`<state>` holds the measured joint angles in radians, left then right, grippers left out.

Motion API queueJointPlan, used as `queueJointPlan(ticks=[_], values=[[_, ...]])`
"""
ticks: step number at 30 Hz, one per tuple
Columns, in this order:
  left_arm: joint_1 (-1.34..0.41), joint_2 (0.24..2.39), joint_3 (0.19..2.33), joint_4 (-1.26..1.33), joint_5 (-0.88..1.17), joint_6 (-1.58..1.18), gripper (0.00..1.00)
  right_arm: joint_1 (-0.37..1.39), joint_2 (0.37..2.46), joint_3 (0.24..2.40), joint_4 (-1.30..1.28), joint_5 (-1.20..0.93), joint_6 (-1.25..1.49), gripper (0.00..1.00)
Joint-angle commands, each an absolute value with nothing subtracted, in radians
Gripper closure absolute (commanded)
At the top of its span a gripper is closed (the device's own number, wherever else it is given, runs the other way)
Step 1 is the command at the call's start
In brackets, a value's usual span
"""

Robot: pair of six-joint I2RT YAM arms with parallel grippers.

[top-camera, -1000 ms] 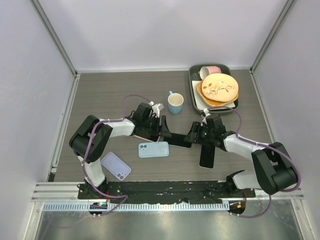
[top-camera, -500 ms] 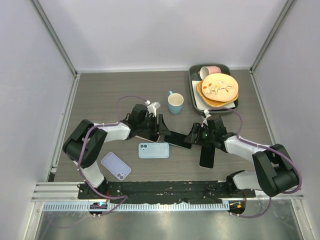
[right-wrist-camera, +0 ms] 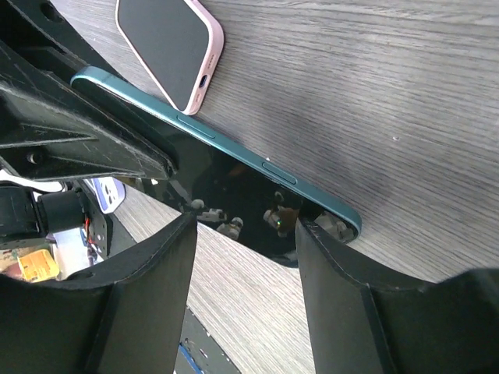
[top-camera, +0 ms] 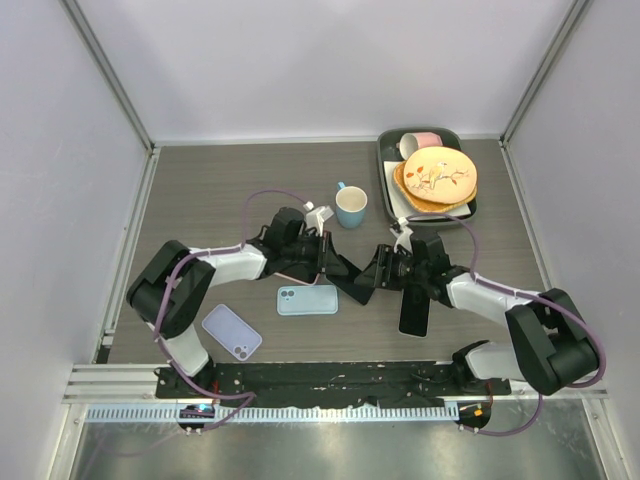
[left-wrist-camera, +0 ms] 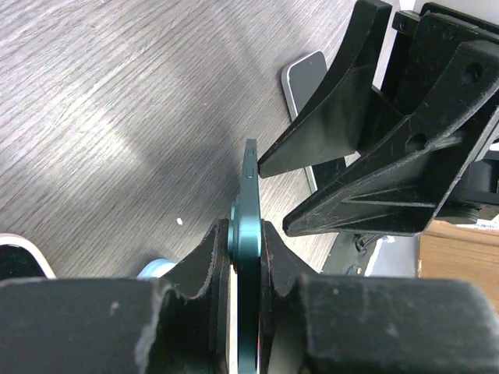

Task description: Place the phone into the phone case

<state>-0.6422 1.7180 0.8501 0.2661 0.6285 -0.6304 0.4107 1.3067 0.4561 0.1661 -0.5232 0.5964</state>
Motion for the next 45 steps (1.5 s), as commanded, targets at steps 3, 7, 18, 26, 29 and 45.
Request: queueJointPlan(ticks=[3,7,18,26,29,45], values=[[-0.658,1.71,0.888,0.209,0.629,-0.581,1.0,0.413,1.275,0.482,0.216,-0.532,0.594,0.41],[-0.658,1.694,0.899,0.204,0.623,-0.583,1.0,0.413,1.252,0.5,0.193,-0.535,0.583,0.4],[-0.585,1.53,0.815,0.288,0.627,-0.636,1.0,0.408,1.125,0.537,0.199,-0.552,0.548,0.15],[-0.395,1.238,0.572,0.495,0.718,-0.79,1.0,0.402,1.098,0.563,0.268,-0.597,0.572,0.11],[-0.333,1.146,0.526,0.514,0.77,-0.831,1.0,0.402,1.13,0.568,0.325,-0.641,0.607,0.12],[-0.259,1.064,0.449,0.802,0.867,-1.035,1.0,0.512,1.371,0.583,0.852,-0.749,0.919,0.22]])
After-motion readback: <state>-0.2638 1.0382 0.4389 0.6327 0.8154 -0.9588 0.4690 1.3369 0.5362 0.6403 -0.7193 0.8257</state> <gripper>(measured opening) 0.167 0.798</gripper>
